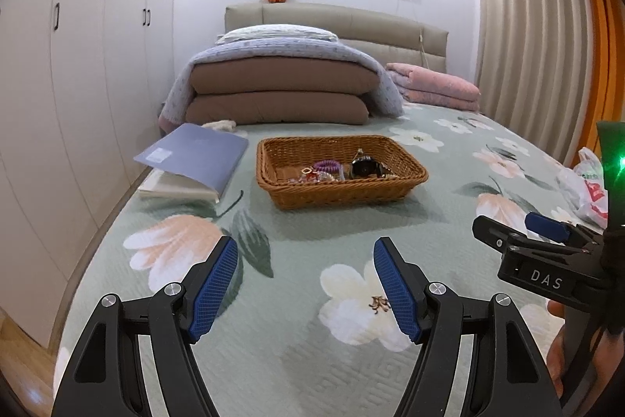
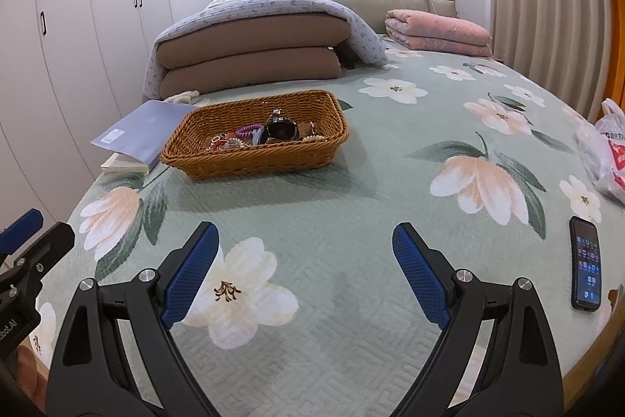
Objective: Organize jewelry
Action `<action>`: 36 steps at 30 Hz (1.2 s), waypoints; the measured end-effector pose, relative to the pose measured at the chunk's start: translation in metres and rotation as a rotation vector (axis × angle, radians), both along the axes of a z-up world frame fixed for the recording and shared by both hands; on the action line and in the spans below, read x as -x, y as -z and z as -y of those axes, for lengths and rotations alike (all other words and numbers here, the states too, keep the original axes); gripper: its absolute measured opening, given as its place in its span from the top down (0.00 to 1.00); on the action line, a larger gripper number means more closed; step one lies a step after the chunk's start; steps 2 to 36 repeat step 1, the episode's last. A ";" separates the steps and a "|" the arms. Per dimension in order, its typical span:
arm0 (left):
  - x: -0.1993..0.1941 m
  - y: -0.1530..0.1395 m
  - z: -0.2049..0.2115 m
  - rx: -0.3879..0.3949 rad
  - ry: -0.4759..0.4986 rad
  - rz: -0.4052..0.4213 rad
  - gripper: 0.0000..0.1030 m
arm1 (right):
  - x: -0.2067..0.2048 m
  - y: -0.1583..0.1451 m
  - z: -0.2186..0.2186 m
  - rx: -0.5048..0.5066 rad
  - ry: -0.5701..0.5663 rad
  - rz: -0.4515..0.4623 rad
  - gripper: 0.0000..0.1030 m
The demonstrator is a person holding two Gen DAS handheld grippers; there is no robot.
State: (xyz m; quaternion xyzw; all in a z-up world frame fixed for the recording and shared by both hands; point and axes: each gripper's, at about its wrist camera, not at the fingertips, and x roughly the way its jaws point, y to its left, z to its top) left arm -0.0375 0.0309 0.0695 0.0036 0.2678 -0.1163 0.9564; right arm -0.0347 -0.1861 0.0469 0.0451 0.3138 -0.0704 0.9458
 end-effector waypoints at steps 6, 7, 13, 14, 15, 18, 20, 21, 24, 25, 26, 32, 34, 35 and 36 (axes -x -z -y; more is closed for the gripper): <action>-0.001 0.000 0.000 0.006 0.010 -0.013 0.28 | 0.000 0.000 0.000 0.001 0.000 -0.001 0.12; -0.001 0.000 0.000 0.006 0.010 -0.013 0.28 | 0.000 0.000 0.000 0.001 0.000 -0.001 0.12; -0.001 0.000 0.000 0.006 0.010 -0.013 0.28 | 0.000 0.000 0.000 0.001 0.000 -0.001 0.12; -0.001 0.000 0.000 0.006 0.010 -0.013 0.28 | 0.000 0.000 0.000 0.001 0.000 -0.001 0.12; -0.001 0.000 0.000 0.006 0.010 -0.013 0.28 | 0.000 0.000 0.000 0.001 0.000 -0.001 0.12; -0.001 0.000 0.000 0.006 0.010 -0.013 0.28 | 0.000 0.000 0.000 0.001 0.000 -0.001 0.12; -0.001 0.000 0.000 0.006 0.010 -0.013 0.28 | 0.000 0.000 0.000 0.001 0.000 -0.001 0.12; -0.001 0.000 0.000 0.006 0.010 -0.013 0.28 | 0.000 0.000 0.000 0.001 0.000 -0.001 0.12; -0.001 0.000 0.000 0.006 0.010 -0.013 0.28 | 0.000 0.000 0.000 0.001 0.000 -0.001 0.12; -0.001 0.000 0.000 0.006 0.010 -0.013 0.28 | 0.000 0.000 0.000 0.001 0.000 -0.001 0.12; -0.001 0.000 0.000 0.006 0.010 -0.013 0.28 | 0.000 0.000 0.000 0.001 0.000 -0.001 0.12; -0.001 0.000 0.000 0.006 0.010 -0.013 0.28 | 0.000 0.000 0.000 0.001 0.000 -0.001 0.12; -0.001 0.000 0.000 0.006 0.010 -0.013 0.28 | 0.000 0.000 0.000 0.001 0.000 -0.001 0.12; -0.001 0.000 0.000 0.006 0.010 -0.013 0.28 | 0.000 0.000 0.000 0.001 0.000 -0.001 0.12; -0.001 0.000 0.000 0.006 0.010 -0.013 0.28 | 0.000 0.000 0.000 0.001 0.000 -0.001 0.12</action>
